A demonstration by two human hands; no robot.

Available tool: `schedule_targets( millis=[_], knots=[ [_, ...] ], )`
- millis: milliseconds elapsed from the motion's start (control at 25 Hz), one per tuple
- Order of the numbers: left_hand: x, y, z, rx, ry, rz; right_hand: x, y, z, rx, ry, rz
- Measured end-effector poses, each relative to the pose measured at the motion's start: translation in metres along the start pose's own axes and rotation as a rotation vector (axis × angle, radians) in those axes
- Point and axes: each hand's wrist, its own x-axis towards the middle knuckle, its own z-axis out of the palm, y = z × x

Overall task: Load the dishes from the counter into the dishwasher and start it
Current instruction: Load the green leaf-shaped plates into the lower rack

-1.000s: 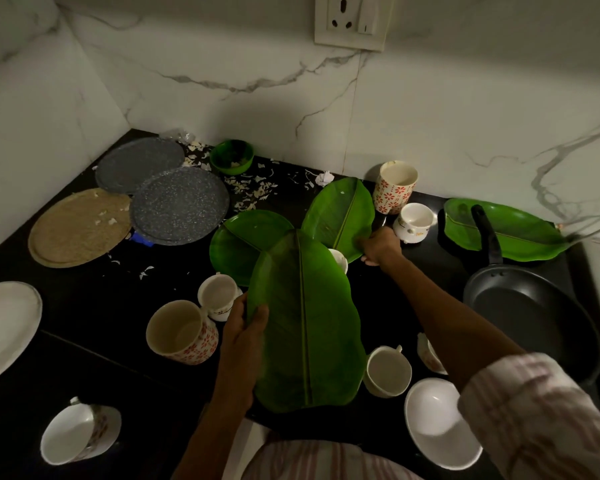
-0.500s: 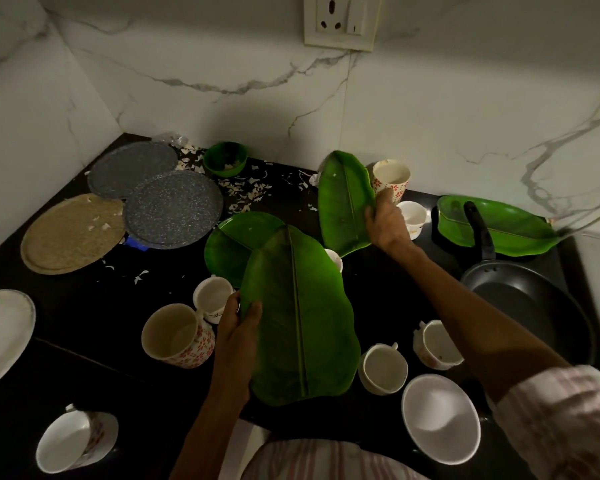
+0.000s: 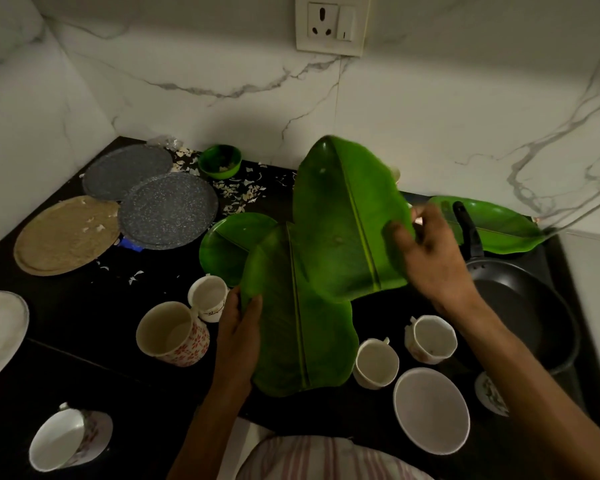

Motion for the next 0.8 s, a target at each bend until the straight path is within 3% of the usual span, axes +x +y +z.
schedule_targets(
  millis=[120, 400, 600, 800],
  knots=[
    [-0.004, 0.001, 0.006, 0.045, 0.02, 0.024, -0.037, 0.003, 0.001, 0.034, -0.086, 0.078],
    [-0.007, -0.009, 0.01, 0.027, 0.016, 0.038, -0.081, 0.008, 0.012, -0.007, -0.093, 0.093],
    [-0.013, -0.01, 0.017, 0.018, 0.001, 0.06, -0.09, 0.008, 0.012, -0.201, -0.028, 0.051],
    [-0.014, -0.008, 0.022, -0.027, -0.016, 0.02, -0.101, 0.012, 0.024, -0.187, -0.178, 0.04]
  ],
)
